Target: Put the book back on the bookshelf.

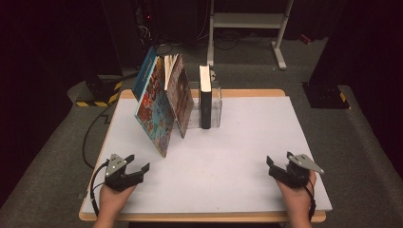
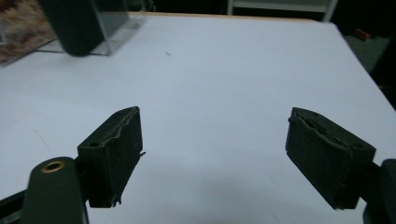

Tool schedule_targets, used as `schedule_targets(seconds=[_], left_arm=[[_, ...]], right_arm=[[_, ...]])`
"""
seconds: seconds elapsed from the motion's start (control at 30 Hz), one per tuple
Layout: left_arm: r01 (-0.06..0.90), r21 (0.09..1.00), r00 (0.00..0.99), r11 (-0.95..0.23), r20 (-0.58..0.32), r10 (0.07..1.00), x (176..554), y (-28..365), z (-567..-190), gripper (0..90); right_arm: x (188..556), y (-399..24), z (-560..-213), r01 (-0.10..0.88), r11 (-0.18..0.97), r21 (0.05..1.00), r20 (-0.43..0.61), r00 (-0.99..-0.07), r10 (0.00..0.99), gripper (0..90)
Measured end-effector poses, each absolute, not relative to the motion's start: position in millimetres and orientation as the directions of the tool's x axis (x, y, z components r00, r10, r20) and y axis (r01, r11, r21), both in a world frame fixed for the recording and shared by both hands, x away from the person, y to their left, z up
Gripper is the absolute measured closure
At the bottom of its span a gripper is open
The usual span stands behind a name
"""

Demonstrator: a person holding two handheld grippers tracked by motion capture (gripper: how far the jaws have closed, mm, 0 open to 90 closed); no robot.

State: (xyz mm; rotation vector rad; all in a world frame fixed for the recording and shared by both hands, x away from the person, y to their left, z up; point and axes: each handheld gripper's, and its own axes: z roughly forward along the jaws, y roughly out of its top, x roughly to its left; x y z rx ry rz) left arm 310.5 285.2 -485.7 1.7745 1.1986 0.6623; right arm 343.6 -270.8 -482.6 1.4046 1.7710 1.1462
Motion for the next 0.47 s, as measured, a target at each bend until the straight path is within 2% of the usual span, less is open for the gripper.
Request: schedule_targets(seconds=[0.03, 0.07, 0.13, 0.27, 0.47], left_arm=[[0.464, 0.873, 0.384, -0.146, -0.05, 0.922, 311.1, 287.0, -485.0, 23.9], [0.462, 0.877, 0.37, -0.13, -0.057, 0.927, 312.1, 289.0, -482.5, 23.4], [0.463, 0.877, 0.365, -0.127, -0.058, 0.929, 312.6, 289.1, -482.1, 22.7], [0.484, 0.861, 0.365, -0.159, -0.034, 0.93, 316.9, 289.4, -487.1, 19.3], [0.489, 0.853, 0.378, -0.181, -0.021, 0.926, 320.0, 287.1, -489.2, 15.1]], right_arm=[[342.7, -278.3, -482.0, 0.463, 0.043, 0.885, 0.087, -0.256, 0.963, 17.9], [342.6, -278.9, -479.8, 0.449, 0.058, 0.892, 0.061, -0.246, 0.967, 18.1], [342.9, -280.5, -477.7, 0.442, 0.041, 0.896, 0.076, -0.245, 0.967, 18.0], [341.2, -278.0, -481.1, 0.447, 0.073, 0.891, 0.054, -0.266, 0.963, 17.7], [341.9, -277.6, -482.1, 0.46, 0.07, 0.885, 0.05, -0.244, 0.969, 17.3]])
